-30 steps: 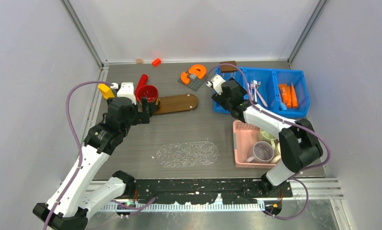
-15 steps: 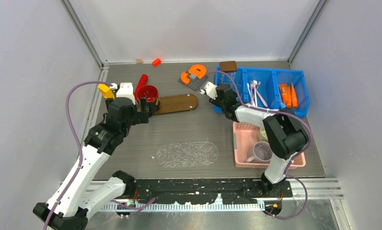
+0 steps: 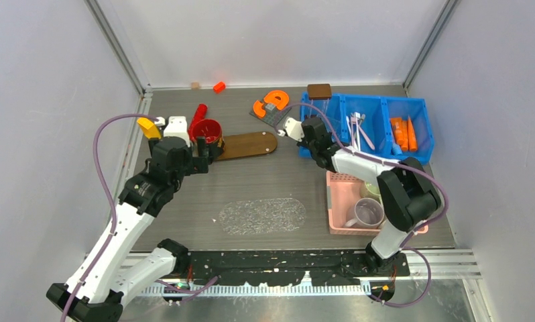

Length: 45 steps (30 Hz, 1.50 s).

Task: Prepare toiletry sets of a toothbrush and toothpaste on the tray
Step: Pick up the toothpaste holder from the storage box.

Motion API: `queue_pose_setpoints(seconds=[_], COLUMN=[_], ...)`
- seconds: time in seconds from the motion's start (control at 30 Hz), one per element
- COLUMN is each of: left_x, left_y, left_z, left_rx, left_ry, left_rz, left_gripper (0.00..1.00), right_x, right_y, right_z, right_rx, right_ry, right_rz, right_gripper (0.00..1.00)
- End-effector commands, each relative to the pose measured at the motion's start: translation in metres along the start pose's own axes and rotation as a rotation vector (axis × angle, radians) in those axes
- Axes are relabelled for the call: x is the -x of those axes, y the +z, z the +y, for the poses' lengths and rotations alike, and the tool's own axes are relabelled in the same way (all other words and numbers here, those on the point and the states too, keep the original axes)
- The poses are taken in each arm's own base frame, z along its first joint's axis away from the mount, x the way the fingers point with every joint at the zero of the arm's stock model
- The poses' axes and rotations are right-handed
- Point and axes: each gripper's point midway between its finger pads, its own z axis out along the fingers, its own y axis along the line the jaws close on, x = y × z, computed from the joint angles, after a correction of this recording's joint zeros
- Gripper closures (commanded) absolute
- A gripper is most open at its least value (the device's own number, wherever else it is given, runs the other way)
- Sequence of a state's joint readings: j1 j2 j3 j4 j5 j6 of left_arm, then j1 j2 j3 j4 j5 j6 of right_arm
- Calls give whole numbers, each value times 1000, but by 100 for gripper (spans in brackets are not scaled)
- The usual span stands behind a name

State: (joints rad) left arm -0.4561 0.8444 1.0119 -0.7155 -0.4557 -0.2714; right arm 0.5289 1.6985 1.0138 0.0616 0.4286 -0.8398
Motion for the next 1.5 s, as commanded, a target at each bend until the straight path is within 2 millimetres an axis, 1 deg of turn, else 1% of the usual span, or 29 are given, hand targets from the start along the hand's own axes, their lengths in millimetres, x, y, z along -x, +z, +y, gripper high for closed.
queue_pose_setpoints(seconds=[0.0, 0.03, 0.07, 0.2, 0.3, 0.37, 0.4, 0.43, 0.47, 0.57, 0.67, 0.73, 0.87, 0.97, 1.0, 1.1, 1.17, 1.27, 1.33, 1.37, 1.47], left_x=[7, 7, 8, 11, 15, 20, 21, 23, 25, 32, 38, 42, 52, 60, 62, 69, 73, 75, 77, 78, 76], left_y=[-1, -1, -2, -4, -5, -7, -7, -8, -9, -15, -20, -22, -26, -28, -28, -29, -28, -31, -33, -33, -32], left_z=[0, -1, -1, -6, -13, -19, -23, -27, -31, -43, -58, -68, -89, -101, -105, -117, -124, -143, -155, -161, -179], left_rx=[-8, -11, -14, -44, -83, -113, -127, -144, -162, -226, -298, -349, -437, -486, -497, -534, -551, -621, -654, -667, -699], left_ry=[-3, -3, -5, -14, -24, -40, -44, -53, -60, -96, -132, -160, -223, -254, -262, -289, -315, -343, -354, -359, -353], left_rz=[-37, -39, -43, -59, -64, -62, -50, -46, -36, -32, -24, -19, -14, -23, -24, -36, -39, -25, -25, -23, -8], left_gripper=[1, 1, 1, 2, 2, 2, 2, 2, 2, 2, 2, 1, 1, 1, 1, 1, 1, 2, 3, 4, 6], right_x=[23, 26, 29, 37, 42, 47, 50, 53, 57, 70, 80, 90, 107, 120, 124, 136, 141, 146, 151, 150, 151], right_y=[-38, -46, -50, -75, -93, -105, -112, -116, -125, -142, -160, -169, -188, -202, -208, -223, -229, -236, -243, -243, -246], right_z=[-45, -52, -52, -65, -77, -80, -82, -80, -79, -75, -75, -73, -72, -71, -74, -76, -78, -78, -84, -81, -82], right_rx=[-74, -85, -77, -100, -129, -126, -118, -105, -78, -15, 34, 83, 170, 238, 255, 316, 349, 396, 415, 433, 456], right_ry=[23, 35, 45, 118, 227, 302, 330, 372, 395, 551, 682, 805, 985, 1088, 1139, 1223, 1277, 1372, 1436, 1471, 1527], right_rz=[-44, -57, -60, -90, -122, -150, -172, -190, -226, -313, -383, -427, -509, -596, -622, -713, -744, -783, -842, -841, -880], right_gripper=[85, 86, 86, 88, 88, 89, 92, 94, 95, 97, 99, 99, 99, 100, 99, 99, 99, 99, 99, 99, 99])
